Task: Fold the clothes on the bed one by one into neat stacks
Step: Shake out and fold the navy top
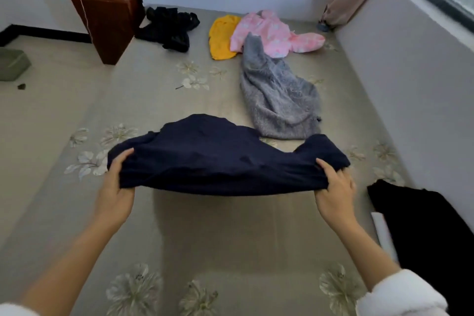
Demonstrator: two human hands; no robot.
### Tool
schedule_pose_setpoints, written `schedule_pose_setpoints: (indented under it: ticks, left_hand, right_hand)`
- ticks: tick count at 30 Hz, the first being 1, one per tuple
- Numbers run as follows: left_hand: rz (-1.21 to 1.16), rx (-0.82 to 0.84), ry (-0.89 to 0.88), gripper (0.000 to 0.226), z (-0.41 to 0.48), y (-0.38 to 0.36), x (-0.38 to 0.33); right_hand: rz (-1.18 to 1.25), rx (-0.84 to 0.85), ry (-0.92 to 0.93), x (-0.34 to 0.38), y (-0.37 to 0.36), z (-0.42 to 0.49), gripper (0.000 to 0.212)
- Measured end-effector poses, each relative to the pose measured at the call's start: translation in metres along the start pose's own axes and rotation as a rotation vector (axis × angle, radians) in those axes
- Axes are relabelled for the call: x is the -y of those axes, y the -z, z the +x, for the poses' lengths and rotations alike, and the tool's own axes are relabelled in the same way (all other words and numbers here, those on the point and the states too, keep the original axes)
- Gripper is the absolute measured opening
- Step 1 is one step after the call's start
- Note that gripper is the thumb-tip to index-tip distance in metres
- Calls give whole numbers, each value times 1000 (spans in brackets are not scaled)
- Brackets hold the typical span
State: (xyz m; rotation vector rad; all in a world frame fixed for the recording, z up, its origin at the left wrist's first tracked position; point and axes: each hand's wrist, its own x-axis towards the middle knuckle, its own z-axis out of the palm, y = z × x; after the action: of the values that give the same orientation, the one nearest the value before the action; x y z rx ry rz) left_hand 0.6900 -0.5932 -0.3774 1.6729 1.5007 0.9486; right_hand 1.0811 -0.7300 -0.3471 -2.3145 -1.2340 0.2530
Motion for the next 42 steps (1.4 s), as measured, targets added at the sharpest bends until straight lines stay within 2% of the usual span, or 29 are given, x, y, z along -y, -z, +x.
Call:
schedule_pose_setpoints:
  ticks: [4,8,10,14,16,18,20,21,23,25,27,29,30,32,34,35,36,38,40,42]
  left_hand:
    - [218,72,159,70,-57,-12,76]
    - [356,208,342,71,-111,-25,139]
    - [482,348,420,70,-134,-28,166]
    - [520,786,654,66,-174,-40,202]
    - [759,868,641,63,-180,-49,207]
    - [928,727,475,51,-177,-61,200]
    - [914,593,257,46,-174,-79,192]
    - [873,576,163,50,-173,-89,189]
    - [749,696,106,70,-175,-110,185]
    - [554,793,310,90,-178,-126,182]
    - [299,735,565,97,-180,-133,179]
    - [84,658,735,83,-184,-131,176]
    - [50,678,755,68,-187,-127,177]
    - [158,831,673,37,-195,-117,180]
    - [355,1055,579,38,-200,-108,182]
    - [433,1157,548,41,-201,-108,183]
    - [479,1225,513,42,-200,-110,182]
    - [502,1217,417,37,-194,-124,178]
    - [496,1055,286,27,-187,-151,168]
    - [475,868,125,30,-184,-186,157]
  right_hand:
    - [-50,149,-148,-35,-67,-59,55]
    - [-218,395,-256,-67,-123,-111,58]
    - [-354,530,-255,-81,-144,-136,60]
    - [-528,763,-341,-98,-175,-177,52]
    - [-532,830,-428,-95,-186,-188,36]
    - [-543,794,-381,-88,-199,-195,33]
    - [-543,656,-194,-80,-215,-197,43]
    - [-510,605,-102,-74,-224,-197,49]
    - [-392,640,-25,-64,-242,-195,63]
    - [-288,751,-90,-58,-259,-193,77]
    - [-250,805,-175,-56,-267,-191,78]
    - [-195,824,-206,-58,-264,-190,66]
    - [-167,864,-193,-59,-259,-192,59]
    - [-178,1017,-106,-68,-248,-201,49]
    - [-186,1168,-89,-85,-238,-215,46]
    - [-135,1186,-137,-95,-233,-220,41]
    - [-44,1153,-218,-105,-228,-222,34]
    - [183,921,-448,-122,-216,-213,24]
    - [353,588,-648,-142,-204,-191,28]
    - [425,328,-753,-165,-195,-162,29]
